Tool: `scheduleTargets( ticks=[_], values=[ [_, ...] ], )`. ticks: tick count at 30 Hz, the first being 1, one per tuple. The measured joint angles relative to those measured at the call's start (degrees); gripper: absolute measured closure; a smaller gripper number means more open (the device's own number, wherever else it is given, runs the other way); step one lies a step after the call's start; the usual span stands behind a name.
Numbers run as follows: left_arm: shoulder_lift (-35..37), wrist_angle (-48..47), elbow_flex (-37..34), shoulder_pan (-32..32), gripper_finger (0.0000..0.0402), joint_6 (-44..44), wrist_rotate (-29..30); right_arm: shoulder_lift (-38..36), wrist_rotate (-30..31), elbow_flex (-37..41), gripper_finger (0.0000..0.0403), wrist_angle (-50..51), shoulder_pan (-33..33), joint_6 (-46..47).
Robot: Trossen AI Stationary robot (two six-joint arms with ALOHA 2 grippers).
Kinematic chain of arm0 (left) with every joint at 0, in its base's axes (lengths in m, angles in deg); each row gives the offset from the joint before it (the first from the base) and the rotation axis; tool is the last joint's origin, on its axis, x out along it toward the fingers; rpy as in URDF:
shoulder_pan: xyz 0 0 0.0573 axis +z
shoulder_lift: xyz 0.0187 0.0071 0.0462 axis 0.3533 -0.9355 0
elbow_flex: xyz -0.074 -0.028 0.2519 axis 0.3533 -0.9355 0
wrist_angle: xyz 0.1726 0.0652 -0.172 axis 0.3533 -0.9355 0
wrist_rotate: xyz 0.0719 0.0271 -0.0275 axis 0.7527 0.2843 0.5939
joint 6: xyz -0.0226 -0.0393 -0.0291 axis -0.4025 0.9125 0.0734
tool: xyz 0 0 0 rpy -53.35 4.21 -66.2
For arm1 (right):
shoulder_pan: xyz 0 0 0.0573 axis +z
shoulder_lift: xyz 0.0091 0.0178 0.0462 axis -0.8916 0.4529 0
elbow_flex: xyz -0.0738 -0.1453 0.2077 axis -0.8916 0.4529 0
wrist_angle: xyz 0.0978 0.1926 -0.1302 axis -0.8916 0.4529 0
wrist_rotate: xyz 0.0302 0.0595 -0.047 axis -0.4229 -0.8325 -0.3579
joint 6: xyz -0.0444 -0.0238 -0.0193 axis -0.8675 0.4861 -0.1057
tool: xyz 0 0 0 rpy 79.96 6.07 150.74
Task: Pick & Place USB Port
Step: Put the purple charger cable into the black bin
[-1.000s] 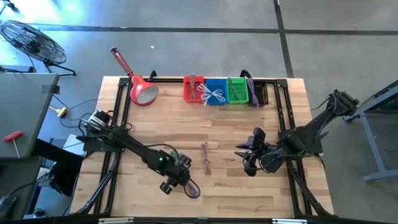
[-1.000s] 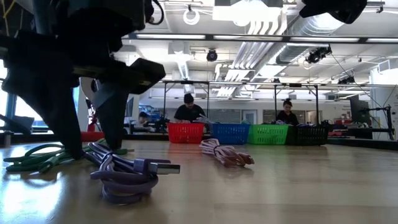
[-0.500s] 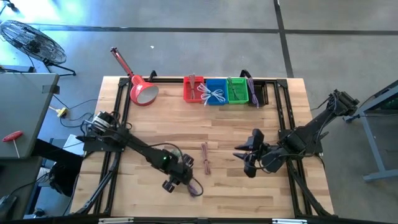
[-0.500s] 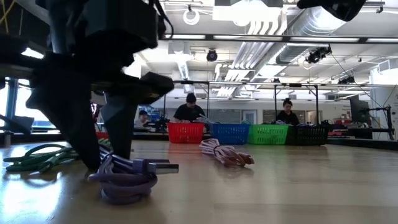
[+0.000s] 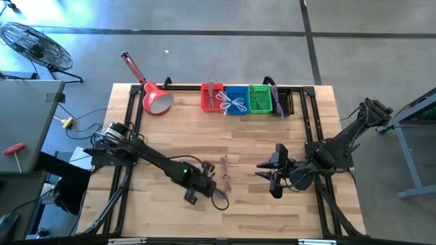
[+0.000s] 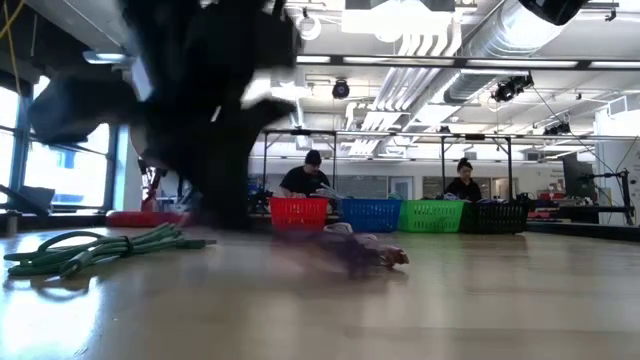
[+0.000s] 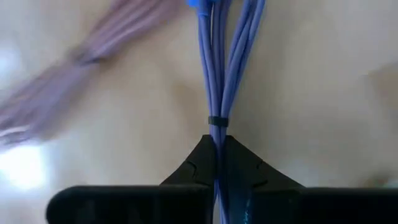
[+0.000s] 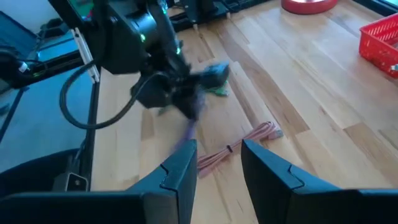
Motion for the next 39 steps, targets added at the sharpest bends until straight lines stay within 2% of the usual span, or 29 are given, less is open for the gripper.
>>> scheduleTargets(
  ticks=[2,4,10,14,19,24,27,32,39],
  values=[
    [1.9,-5.7,4.6,-0.9,0.0396,-2.0,5.2,0.0,-0.1,0.0,0.0286,-0.7,0.0,-0.9],
    [4.2,-7.9,9.9,-2.1,0.0396,-4.2,6.9,0.0,-1.0,0.0,0.0286,-1.9,0.0,-3.4],
    [10.1,-7.5,21.0,-4.1,0.0396,-15.9,4.0,-0.1,-1.3,0.0,0.0286,-9.1,-1.7,-15.4],
    [16.2,-4.5,22.6,-2.0,0.0396,-19.6,0.1,-0.2,-1.0,0.0,0.0286,-17.5,-3.3,-26.6],
    [22.4,0.9,20.1,4.6,0.0396,-19.4,-8.0,-0.2,0.0,0.0,0.0286,-33.8,-4.5,-51.3],
    [25.5,11.3,13.2,9.7,0.0396,-16.6,-17.5,-0.3,0.0,0.0,0.0286,-38.4,-4.9,-65.7],
    [25.6,17.3,8.2,11.9,0.0396,-16.7,-20.9,-0.2,-0.7,0.0,0.0286,-38.4,-6.5,-68.0],
    [25.7,29.5,0.1,15.1,0.0396,-19.9,-29.0,-0.2,-2.2,0.0,0.0286,-36.5,-9.7,-66.4],
    [25.7,31.8,-2.7,20.7,0.0396,-21.2,-37.6,-0.1,-4.5,0.0,0.0286,-33.8,-12.2,-64.4]
  ],
)
